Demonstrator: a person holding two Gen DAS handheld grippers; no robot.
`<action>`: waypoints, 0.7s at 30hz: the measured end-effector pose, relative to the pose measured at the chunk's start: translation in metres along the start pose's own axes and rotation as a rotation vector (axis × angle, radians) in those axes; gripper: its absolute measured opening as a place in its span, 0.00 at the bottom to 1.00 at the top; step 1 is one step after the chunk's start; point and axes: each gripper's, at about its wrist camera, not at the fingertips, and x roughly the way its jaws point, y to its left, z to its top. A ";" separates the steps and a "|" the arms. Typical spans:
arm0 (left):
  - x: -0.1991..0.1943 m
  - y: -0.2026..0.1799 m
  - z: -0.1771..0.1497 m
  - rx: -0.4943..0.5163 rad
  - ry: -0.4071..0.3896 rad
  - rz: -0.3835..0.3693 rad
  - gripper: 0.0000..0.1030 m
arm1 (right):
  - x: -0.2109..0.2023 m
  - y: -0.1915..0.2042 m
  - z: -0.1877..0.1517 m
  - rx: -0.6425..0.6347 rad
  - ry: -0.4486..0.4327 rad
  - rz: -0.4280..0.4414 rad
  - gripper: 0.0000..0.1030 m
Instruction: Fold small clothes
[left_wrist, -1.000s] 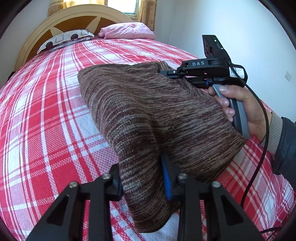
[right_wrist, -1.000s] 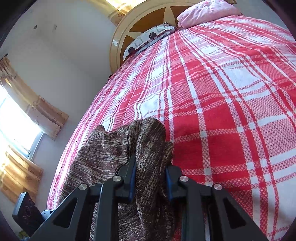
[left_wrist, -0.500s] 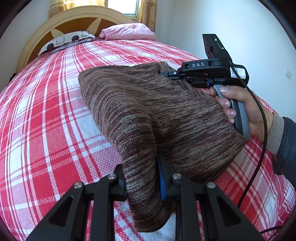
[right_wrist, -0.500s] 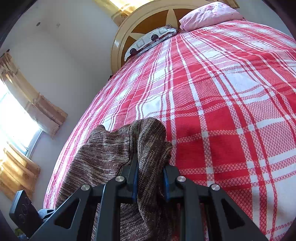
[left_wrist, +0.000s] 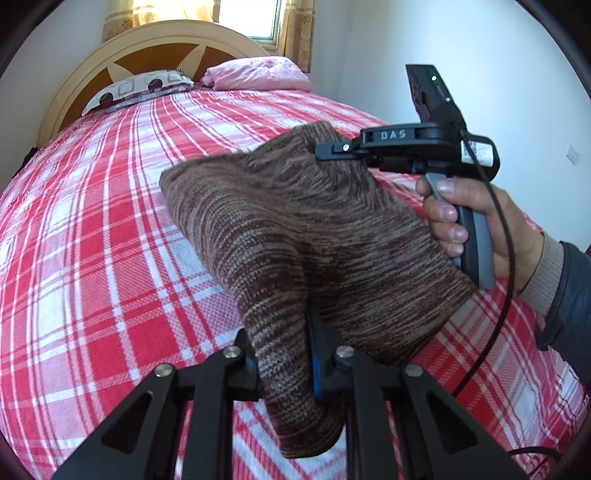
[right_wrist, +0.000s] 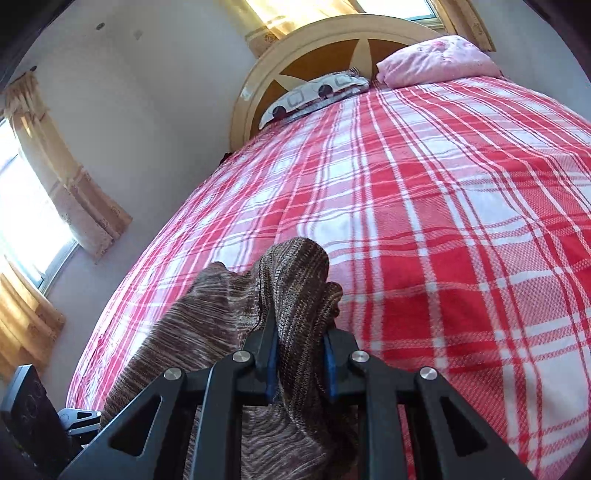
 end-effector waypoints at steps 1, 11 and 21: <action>-0.005 0.000 -0.002 0.002 -0.005 0.001 0.17 | 0.000 0.004 0.000 -0.001 0.002 0.002 0.19; -0.048 0.006 -0.027 -0.002 -0.011 0.066 0.17 | 0.007 0.054 -0.024 0.019 0.031 0.082 0.19; -0.099 0.026 -0.062 -0.078 -0.030 0.128 0.17 | 0.026 0.132 -0.044 -0.023 0.071 0.193 0.19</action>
